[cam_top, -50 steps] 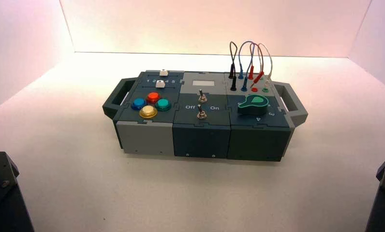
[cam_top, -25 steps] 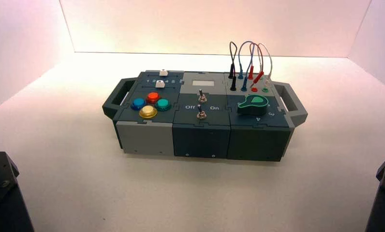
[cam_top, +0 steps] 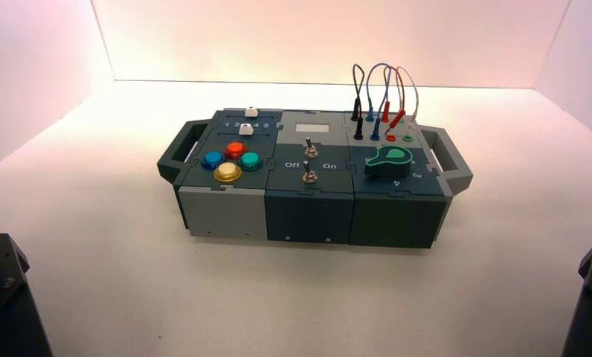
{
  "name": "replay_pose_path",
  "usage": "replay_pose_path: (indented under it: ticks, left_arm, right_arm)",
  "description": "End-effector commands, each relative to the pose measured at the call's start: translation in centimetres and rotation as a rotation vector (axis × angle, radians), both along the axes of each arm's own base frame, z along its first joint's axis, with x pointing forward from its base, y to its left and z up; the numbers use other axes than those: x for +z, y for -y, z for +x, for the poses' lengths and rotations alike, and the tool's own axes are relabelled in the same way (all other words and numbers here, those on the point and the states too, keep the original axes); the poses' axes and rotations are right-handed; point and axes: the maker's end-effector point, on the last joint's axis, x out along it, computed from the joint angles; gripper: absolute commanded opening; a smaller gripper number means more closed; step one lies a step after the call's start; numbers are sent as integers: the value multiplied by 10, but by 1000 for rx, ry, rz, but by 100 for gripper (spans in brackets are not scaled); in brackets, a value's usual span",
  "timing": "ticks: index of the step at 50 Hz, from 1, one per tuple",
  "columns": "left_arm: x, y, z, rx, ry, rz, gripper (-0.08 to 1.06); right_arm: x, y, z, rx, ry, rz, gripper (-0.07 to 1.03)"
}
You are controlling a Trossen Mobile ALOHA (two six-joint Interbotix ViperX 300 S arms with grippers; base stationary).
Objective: Move the box closer.
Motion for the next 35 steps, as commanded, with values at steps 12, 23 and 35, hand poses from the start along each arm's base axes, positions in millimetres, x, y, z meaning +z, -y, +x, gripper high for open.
replay_pose_path:
  ticks: [12, 23, 35]
  left_arm:
    - [11, -1, 3, 6, 33, -3, -3]
    - [8, -2, 2, 6, 27, -2, -3]
    - [9, -2, 2, 5, 31, 1, -3]
  right_arm:
    - [6, 0, 2, -1, 15, 0, -2]
    - [6, 0, 2, -1, 15, -1, -2]
    - [5, 0, 2, 0, 13, 0, -2]
